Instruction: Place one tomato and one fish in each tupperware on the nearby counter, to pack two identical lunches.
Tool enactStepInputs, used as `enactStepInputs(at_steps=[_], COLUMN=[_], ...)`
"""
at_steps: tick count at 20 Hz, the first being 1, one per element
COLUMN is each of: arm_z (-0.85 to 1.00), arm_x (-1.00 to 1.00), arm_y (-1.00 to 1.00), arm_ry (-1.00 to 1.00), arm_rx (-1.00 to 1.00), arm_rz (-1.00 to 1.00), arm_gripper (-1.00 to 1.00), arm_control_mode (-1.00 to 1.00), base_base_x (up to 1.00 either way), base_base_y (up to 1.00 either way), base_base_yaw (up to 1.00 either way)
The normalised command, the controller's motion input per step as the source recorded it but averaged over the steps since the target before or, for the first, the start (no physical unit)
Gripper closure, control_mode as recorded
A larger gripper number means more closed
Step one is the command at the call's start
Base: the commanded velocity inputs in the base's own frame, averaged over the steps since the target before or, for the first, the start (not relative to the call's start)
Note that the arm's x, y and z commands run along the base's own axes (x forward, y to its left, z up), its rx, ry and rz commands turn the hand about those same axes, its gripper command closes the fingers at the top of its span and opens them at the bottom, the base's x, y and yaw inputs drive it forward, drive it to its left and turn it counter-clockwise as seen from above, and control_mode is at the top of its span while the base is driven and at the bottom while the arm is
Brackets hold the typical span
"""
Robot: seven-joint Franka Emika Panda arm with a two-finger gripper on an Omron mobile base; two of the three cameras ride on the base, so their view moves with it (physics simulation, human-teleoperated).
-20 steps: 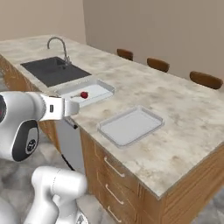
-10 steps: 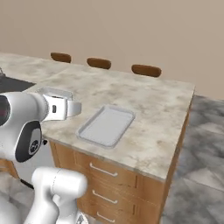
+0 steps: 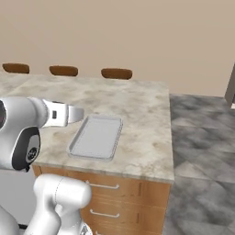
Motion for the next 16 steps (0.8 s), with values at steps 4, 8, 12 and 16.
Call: enactStepInputs(at_steps=[4, 8, 12, 16], arm_z=[-0.02, -0.04, -0.33, -0.63], arm_x=[0.18, 0.02, 0.0, 0.0], arm_y=[0.0, 0.01, 0.15, 0.27], arm_ry=[-0.05, 0.03, 0.23, 0.24], arm_rx=[0.01, 0.01, 0.03, 0.1], arm_rz=[-0.13, -0.05, 0.0, 0.0], arm_gripper=[1.0, 1.0, 1.0, 1.0], arm_control_mode=[-1.0, -1.0, -1.0, -1.0], base_base_x=[0.09, 0.0, 0.0, 0.0], base_base_y=[0.0, 0.0, 0.0, 0.0], base_base_yaw=[-0.06, 0.0, 0.0, 0.0])
